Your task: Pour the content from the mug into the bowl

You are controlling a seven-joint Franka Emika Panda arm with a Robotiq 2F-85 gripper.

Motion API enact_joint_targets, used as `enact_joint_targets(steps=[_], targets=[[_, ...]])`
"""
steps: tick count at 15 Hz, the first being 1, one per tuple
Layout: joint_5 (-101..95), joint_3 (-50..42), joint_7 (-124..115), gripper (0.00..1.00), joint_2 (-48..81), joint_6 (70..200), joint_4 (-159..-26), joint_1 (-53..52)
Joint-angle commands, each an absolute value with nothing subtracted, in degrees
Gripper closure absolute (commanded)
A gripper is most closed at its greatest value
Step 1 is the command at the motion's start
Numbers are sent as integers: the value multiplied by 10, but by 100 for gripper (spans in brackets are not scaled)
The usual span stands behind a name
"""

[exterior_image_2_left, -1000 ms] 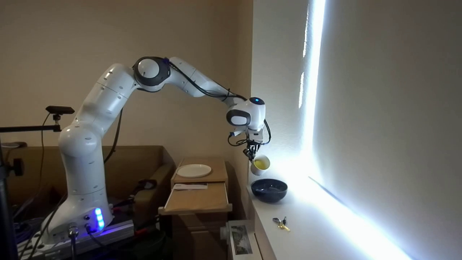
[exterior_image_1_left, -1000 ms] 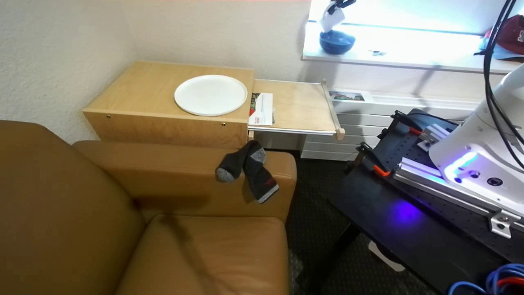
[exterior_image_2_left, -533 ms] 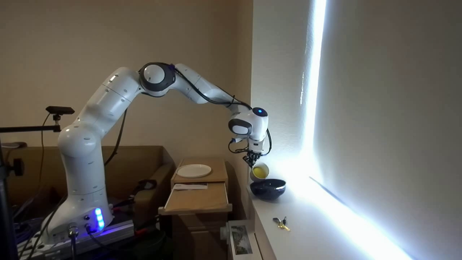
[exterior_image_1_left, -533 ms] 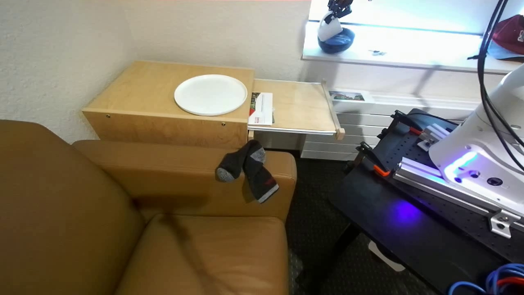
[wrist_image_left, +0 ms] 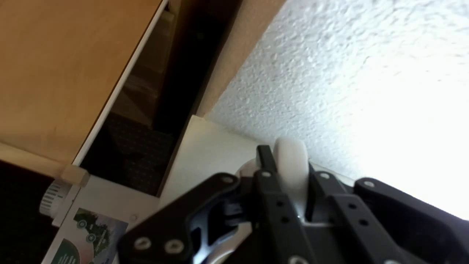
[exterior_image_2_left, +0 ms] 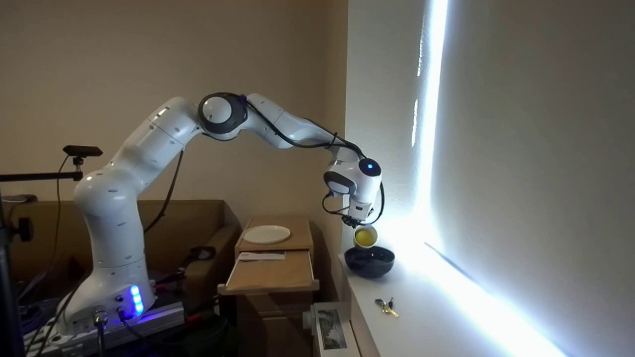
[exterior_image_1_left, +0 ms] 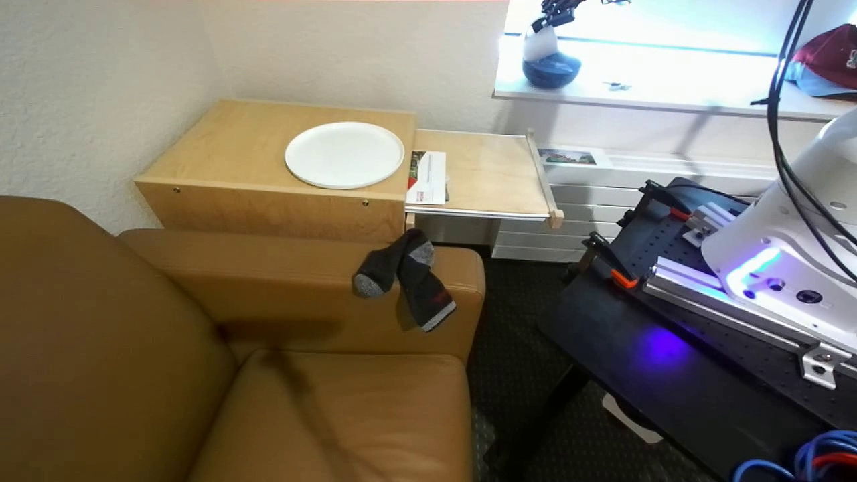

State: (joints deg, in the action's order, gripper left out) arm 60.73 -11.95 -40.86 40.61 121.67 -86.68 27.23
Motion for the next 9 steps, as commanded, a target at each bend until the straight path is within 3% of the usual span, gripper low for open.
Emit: enact_joint_targets(steps=[1, 9], targets=[[679, -101, -402, 96, 428, 1156, -829, 306], [795, -104, -385, 96, 477, 1050, -793, 337]])
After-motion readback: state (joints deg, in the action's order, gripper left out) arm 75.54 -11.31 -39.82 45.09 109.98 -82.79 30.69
